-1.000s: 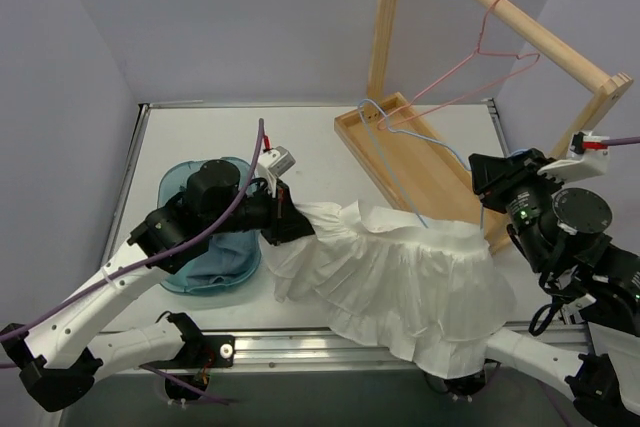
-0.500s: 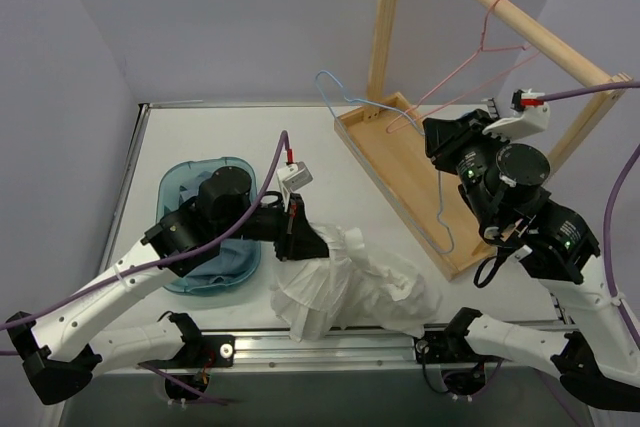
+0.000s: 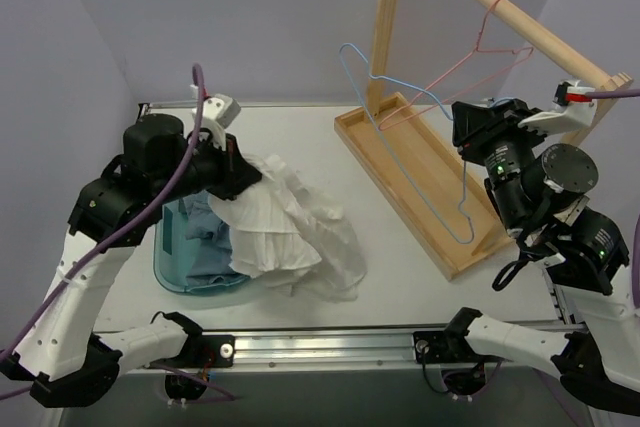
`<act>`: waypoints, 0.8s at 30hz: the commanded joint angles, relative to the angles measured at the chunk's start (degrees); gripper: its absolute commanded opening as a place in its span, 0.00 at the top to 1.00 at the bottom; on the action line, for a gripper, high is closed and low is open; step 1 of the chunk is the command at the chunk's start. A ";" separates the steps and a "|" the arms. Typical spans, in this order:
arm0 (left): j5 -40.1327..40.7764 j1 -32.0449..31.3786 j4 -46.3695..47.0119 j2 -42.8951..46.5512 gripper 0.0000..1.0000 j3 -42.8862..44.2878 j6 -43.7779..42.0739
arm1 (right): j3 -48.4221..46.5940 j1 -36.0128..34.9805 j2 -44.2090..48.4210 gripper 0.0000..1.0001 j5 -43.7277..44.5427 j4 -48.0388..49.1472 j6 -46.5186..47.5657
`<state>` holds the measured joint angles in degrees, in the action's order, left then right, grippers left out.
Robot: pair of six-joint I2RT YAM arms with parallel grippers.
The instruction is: Remove the skirt from the hanger
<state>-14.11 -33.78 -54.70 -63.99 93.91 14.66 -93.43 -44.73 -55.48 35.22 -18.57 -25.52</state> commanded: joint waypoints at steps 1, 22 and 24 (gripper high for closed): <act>5.23 6.78 -5.24 -2.10 0.98 8.89 -4.72 | -1.41 -0.09 1.52 1.00 2.57 0.03 1.70; 36.70 13.04 -3.40 -6.06 0.98 35.11 -11.48 | -2.11 -0.09 2.05 1.00 -1.56 -2.00 4.69; 37.05 13.04 -3.92 -5.80 0.98 34.85 -11.75 | -2.20 -0.09 1.87 1.00 -2.17 -1.91 4.95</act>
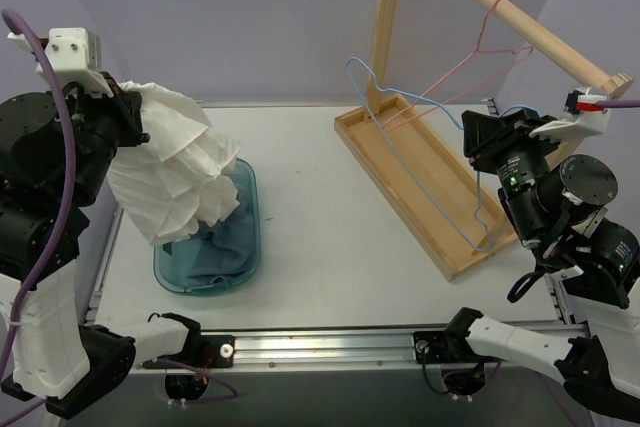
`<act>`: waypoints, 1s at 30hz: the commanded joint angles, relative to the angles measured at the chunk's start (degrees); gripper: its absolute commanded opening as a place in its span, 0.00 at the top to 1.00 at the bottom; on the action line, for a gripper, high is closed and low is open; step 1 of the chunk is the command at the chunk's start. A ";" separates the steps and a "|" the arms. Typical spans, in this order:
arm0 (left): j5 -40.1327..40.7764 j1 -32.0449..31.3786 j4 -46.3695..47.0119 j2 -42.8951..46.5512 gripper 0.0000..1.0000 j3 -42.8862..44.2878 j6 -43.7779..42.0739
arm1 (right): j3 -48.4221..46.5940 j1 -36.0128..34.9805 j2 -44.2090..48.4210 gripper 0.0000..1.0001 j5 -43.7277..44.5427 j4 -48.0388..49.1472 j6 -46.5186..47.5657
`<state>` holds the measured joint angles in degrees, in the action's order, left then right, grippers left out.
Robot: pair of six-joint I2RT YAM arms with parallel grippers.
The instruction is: Remove the skirt from the hanger
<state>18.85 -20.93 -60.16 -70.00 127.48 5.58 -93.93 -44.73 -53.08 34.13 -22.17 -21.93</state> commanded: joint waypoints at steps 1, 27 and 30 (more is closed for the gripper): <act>3.39 0.19 1.45 0.30 0.98 0.24 -2.60 | -1.69 -0.01 -0.53 1.00 -1.17 1.78 1.45; -32.99 18.43 14.19 4.69 0.98 -38.96 9.09 | -0.73 -0.09 1.66 1.00 -3.45 1.08 2.33; -35.46 23.10 13.32 5.31 0.98 -43.18 10.41 | 0.06 -0.01 2.01 1.00 -4.07 1.34 2.16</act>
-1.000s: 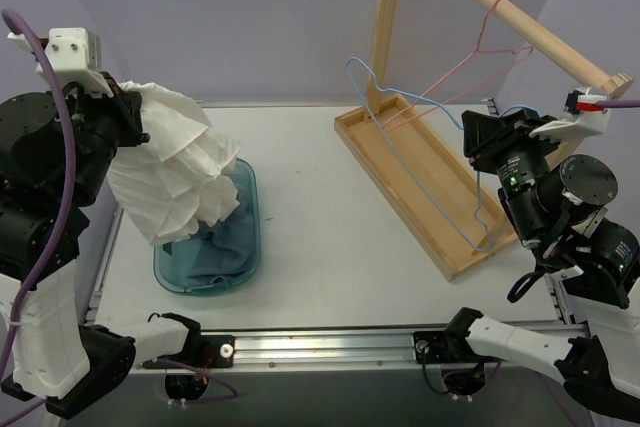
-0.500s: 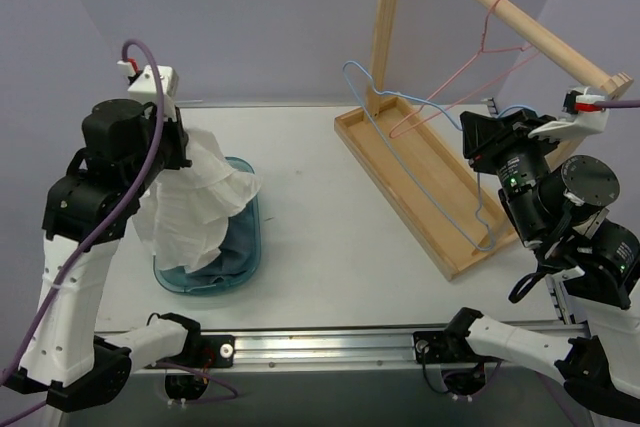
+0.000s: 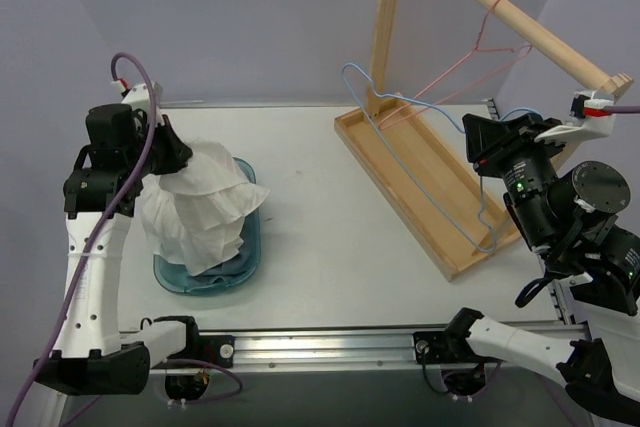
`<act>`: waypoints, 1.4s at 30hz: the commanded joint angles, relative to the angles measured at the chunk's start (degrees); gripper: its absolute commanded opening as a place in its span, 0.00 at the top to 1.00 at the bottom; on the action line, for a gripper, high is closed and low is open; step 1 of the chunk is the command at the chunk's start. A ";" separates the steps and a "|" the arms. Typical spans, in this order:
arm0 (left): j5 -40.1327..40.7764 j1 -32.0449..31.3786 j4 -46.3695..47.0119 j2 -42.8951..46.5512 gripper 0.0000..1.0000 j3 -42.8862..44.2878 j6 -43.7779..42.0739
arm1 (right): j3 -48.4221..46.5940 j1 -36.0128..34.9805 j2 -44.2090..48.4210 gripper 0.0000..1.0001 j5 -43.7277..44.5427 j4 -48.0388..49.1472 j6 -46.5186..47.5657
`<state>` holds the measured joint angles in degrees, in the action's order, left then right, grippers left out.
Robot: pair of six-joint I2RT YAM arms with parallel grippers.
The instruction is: Remove the skirt from the hanger
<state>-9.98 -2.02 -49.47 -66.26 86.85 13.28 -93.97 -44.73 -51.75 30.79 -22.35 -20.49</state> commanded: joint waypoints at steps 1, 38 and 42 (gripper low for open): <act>-6.63 6.13 2.37 1.48 0.98 -3.52 3.41 | 0.37 -0.01 0.77 1.00 -1.07 1.69 0.63; 10.42 0.70 8.08 -24.62 0.98 -26.47 11.42 | 4.68 -0.09 3.23 1.00 -3.63 1.17 -2.62; 9.98 0.70 7.90 -22.34 0.71 -27.34 12.82 | 4.94 -0.09 2.97 1.00 -4.41 0.03 -2.63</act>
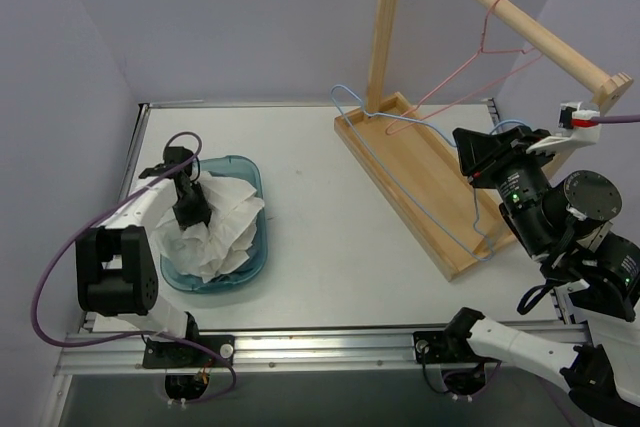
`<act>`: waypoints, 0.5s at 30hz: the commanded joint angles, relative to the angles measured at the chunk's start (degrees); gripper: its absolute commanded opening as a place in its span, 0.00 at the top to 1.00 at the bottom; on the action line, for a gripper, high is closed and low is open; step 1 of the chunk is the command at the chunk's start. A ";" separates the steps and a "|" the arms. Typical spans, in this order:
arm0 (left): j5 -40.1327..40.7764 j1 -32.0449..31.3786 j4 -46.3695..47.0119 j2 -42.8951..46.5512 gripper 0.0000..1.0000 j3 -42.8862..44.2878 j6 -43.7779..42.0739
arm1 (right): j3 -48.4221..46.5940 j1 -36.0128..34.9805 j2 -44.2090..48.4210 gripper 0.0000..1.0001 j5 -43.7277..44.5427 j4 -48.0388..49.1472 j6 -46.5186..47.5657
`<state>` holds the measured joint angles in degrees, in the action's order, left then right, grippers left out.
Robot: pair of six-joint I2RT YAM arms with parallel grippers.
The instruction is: Remove the skirt from the hanger
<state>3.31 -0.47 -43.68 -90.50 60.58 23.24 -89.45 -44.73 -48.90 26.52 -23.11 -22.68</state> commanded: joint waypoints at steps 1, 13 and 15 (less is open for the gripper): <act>-3.31 -0.85 1.59 3.91 0.50 -1.16 3.21 | 0.42 -0.01 -0.05 1.00 -0.59 0.27 -0.26; -7.53 -2.96 -10.09 19.90 0.09 7.18 1.89 | -2.66 -0.09 -2.24 1.00 -4.81 -7.55 2.90; -6.74 -3.39 -11.42 22.02 0.06 9.02 3.03 | -3.54 -0.09 -2.60 1.00 -6.04 -9.31 3.34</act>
<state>-2.39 -3.25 -51.42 -72.18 65.21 24.97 -90.45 -44.73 -50.76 22.37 -30.74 -21.08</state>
